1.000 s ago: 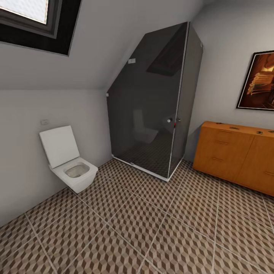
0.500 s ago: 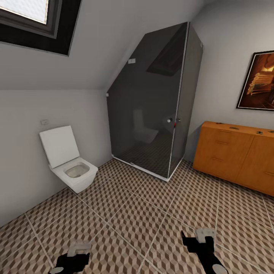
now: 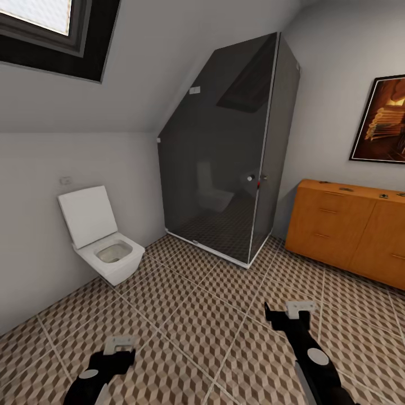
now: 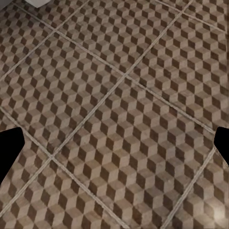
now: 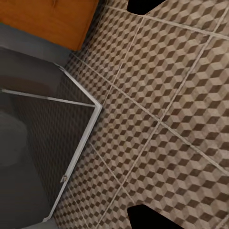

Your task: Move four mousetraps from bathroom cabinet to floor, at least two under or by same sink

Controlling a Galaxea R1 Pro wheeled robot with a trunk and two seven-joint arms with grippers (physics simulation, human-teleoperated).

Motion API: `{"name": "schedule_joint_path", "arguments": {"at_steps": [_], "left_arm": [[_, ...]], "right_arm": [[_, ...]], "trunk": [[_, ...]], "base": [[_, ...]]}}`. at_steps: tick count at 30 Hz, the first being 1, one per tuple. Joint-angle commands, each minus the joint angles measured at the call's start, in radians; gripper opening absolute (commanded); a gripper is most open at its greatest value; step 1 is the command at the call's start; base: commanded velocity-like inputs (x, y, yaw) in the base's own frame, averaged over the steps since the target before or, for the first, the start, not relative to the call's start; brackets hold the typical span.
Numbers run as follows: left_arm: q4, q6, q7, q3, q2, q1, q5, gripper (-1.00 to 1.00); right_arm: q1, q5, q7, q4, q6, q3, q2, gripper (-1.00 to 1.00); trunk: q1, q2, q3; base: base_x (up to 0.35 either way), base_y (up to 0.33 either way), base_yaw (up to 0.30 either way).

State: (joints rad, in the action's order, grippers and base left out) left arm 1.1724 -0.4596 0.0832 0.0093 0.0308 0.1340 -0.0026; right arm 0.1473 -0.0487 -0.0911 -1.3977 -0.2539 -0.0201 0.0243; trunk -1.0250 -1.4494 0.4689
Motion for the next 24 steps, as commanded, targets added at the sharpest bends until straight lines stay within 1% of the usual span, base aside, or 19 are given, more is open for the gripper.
{"name": "schedule_joint_path", "arguments": {"at_steps": [1,6,11,14,18,24], "left_arm": [[0.002,-0.001,0.003,-0.001,0.000,0.001,0.000,1.00],[0.006,0.010,0.002,-0.006,-0.003,0.001,0.003,1.00],[0.007,0.011,0.001,-0.009,-0.009,0.001,0.004,1.00],[0.007,0.012,0.001,-0.010,-0.019,0.001,0.004,1.00],[0.008,0.012,0.001,-0.011,-0.022,0.001,0.004,1.00],[0.006,0.012,0.001,-0.011,-0.023,0.001,0.004,1.00]], "right_arm": [[0.001,-0.005,-0.005,-0.003,-0.007,-0.005,0.001,1.00],[0.001,-0.005,-0.005,-0.006,-0.005,-0.021,0.001,1.00],[0.001,-0.005,-0.006,-0.007,-0.005,-0.024,0.002,1.00],[0.001,-0.005,-0.008,-0.007,-0.006,-0.026,0.001,1.00],[0.001,-0.005,-0.008,-0.007,-0.007,-0.029,0.000,1.00],[0.001,-0.005,-0.009,-0.007,-0.006,-0.030,0.000,1.00]], "trunk": [[0.000,-0.001,0.001],[0.000,-0.001,0.001],[0.000,-0.001,0.001],[0.000,-0.001,0.001],[0.000,-0.001,0.001],[0.000,-0.001,0.000]], "base": [[0.000,0.000,0.000],[0.000,0.000,0.000],[0.000,0.000,0.000],[0.000,0.000,0.000],[0.000,0.000,-0.006],[0.000,0.000,-0.134]]}}
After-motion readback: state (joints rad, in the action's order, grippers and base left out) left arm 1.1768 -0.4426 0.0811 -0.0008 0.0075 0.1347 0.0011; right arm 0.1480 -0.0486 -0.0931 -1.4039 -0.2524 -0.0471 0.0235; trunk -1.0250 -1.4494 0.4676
